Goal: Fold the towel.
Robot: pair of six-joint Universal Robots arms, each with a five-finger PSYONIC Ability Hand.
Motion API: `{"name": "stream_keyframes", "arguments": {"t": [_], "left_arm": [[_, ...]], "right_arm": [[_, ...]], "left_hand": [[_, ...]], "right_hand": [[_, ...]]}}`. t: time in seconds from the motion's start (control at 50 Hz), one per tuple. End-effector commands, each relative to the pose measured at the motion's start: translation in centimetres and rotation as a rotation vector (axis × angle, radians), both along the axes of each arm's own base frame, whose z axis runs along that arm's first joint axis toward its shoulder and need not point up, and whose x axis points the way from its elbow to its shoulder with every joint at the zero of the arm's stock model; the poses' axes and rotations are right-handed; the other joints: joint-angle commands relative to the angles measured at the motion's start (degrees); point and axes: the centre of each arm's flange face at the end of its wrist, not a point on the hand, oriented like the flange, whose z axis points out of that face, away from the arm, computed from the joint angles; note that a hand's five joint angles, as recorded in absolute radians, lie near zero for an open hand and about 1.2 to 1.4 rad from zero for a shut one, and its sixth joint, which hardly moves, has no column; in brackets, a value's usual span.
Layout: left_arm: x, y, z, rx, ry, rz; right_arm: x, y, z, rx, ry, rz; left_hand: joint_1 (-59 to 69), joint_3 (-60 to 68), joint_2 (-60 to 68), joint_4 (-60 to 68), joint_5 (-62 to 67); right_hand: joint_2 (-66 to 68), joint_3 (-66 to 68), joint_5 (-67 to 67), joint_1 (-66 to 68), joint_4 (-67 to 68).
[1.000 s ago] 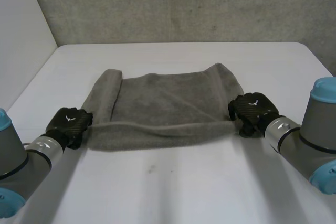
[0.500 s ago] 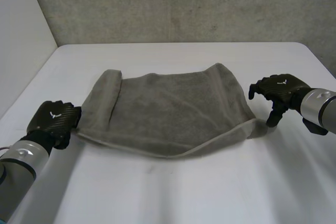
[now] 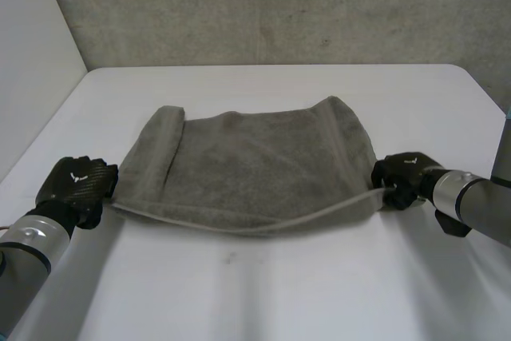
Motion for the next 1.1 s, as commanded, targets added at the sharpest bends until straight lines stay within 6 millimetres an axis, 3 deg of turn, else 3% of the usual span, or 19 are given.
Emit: {"name": "stream_keyframes", "arguments": {"t": [0.02, 0.04, 0.08, 0.1, 0.14, 0.16, 0.2, 0.24, 0.36, 0.44, 0.54, 0.74, 0.86, 0.96, 1.0, 1.02, 1.06, 1.08, 1.1], "left_arm": [[-0.2, -0.2, 1.1, -0.039, -0.001, -0.005], [-0.2, -0.2, 1.1, -0.039, -0.001, -0.005], [-0.3, -0.3, 4.1, -0.133, 0.005, -0.009], [-0.3, -0.3, 4.2, -0.133, 0.005, -0.009], [-0.5, -0.3, 7.6, -0.214, 0.024, -0.013], [-0.5, -0.3, 7.6, -0.214, 0.024, -0.013], [-0.6, -0.2, 9.4, -0.253, 0.040, -0.016], [-0.7, 0.0, 13.4, -0.323, 0.082, -0.017], [-0.8, 0.5, 19.3, -0.371, 0.134, -0.011], [-0.8, 0.3, 20.4, -0.342, 0.132, -0.008], [-0.9, -1.2, 19.1, -0.252, 0.125, -0.003], [-1.9, -6.8, 9.6, 0.053, 0.091, -0.003], [-4.1, -10.3, 7.3, 0.073, 0.089, -0.052], [-5.6, -12.8, 8.9, -0.032, 0.102, -0.090], [-6.5, -14.5, 12.7, -0.219, 0.135, -0.116], [-6.5, -14.5, 12.7, -0.220, 0.135, -0.116], [-7.8, -15.2, 17.6, -0.448, 0.179, -0.154], [-7.8, -15.2, 17.6, -0.449, 0.180, -0.154], [-8.3, -15.0, 20.6, -0.575, 0.212, -0.164]], "right_arm": [[-0.8, -1.0, 5.3, -0.178, -0.052, -0.056], [-0.8, -1.0, 5.3, -0.178, -0.052, -0.056], [-1.0, -0.2, 10.1, -0.298, -0.072, -0.058], [-1.0, -0.2, 10.2, -0.298, -0.072, -0.058], [-0.9, 0.9, 15.5, -0.441, -0.090, -0.046], [-0.9, 0.9, 15.5, -0.442, -0.090, -0.046], [-1.1, 2.4, 21.3, -0.577, -0.106, -0.038], [-1.3, 3.4, 23.8, -0.619, -0.110, -0.032], [-2.1, 4.9, 28.7, -0.683, -0.088, -0.037], [-2.0, 5.0, 28.3, -0.659, -0.041, -0.022], [-1.8, 3.3, 23.3, -0.485, 0.047, 0.004], [-1.3, -0.9, 15.1, -0.249, 0.088, 0.025], [0.1, -4.0, 11.5, -0.227, 0.104, 0.005], [1.8, -6.9, 13.6, -0.443, -0.009, -0.044], [2.1, -8.0, 15.3, -0.541, -0.100, -0.071], [2.0, -8.8, 17.5, -0.640, -0.188, -0.094], [2.1, -9.1, 19.5, -0.730, -0.263, -0.102], [1.9, -8.9, 22.3, -0.844, -0.337, -0.114], [1.7, -8.4, 24.8, -0.942, -0.395, -0.118]], "left_hand": [[12.55, 10.35, 10.24, 10.29, 11.41], [12.55, 10.35, 10.24, 10.29, 11.41], [12.55, 10.35, 10.24, 10.29, 11.41], [12.55, 10.35, 10.24, 10.29, 11.41], [12.55, 10.35, 10.24, 10.29, 11.41], [12.55, 10.35, 10.24, 10.29, 11.41], [12.55, 10.35, 10.24, 10.29, 11.41], [12.55, 10.35, 10.24, 10.29, 11.41], [12.55, 10.35, 10.24, 10.29, 11.41], [12.55, 10.35, 10.24, 10.29, 11.41], [12.55, 10.35, 10.24, 10.29, 11.41], [12.55, 10.35, 10.24, 10.29, 11.41], [12.55, 10.35, 10.24, 10.29, 11.41], [12.55, 10.35, 10.24, 10.29, 11.41], [12.55, 10.35, 10.24, 10.29, 11.41], [12.55, 10.35, 10.24, 10.29, 11.41], [12.55, 10.35, 10.24, 10.29, 11.41], [12.55, 10.35, 10.24, 10.29, 11.41], [12.55, 10.35, 10.24, 10.29, 11.41]], "right_hand": [[12.23, 12.22, 14.08, 2.05, 12.08], [12.23, 12.22, 14.08, 2.05, 12.08], [12.23, 12.22, 14.08, 2.05, 12.08], [12.23, 12.22, 14.08, 2.05, 12.08], [12.23, 12.22, 14.08, 2.05, 12.08], [12.23, 12.22, 14.08, 2.05, 12.08], [12.23, 12.22, 14.08, 2.05, 12.08], [12.23, 12.22, 14.08, 2.05, 12.08], [12.23, 12.22, 14.08, 2.05, 12.08], [12.23, 12.22, 14.08, 2.05, 12.08], [12.23, 12.22, 14.08, 2.05, 12.08], [12.23, 12.22, 14.08, 2.05, 12.08], [12.23, 12.22, 14.08, 2.05, 12.08], [12.23, 12.22, 14.08, 2.05, 12.08], [12.23, 12.22, 14.08, 2.05, 12.08], [12.23, 12.22, 14.08, 2.05, 12.08], [12.23, 12.22, 14.08, 2.05, 12.08], [12.23, 12.22, 14.08, 2.05, 12.08], [12.23, 12.22, 14.08, 2.05, 12.08]]}}
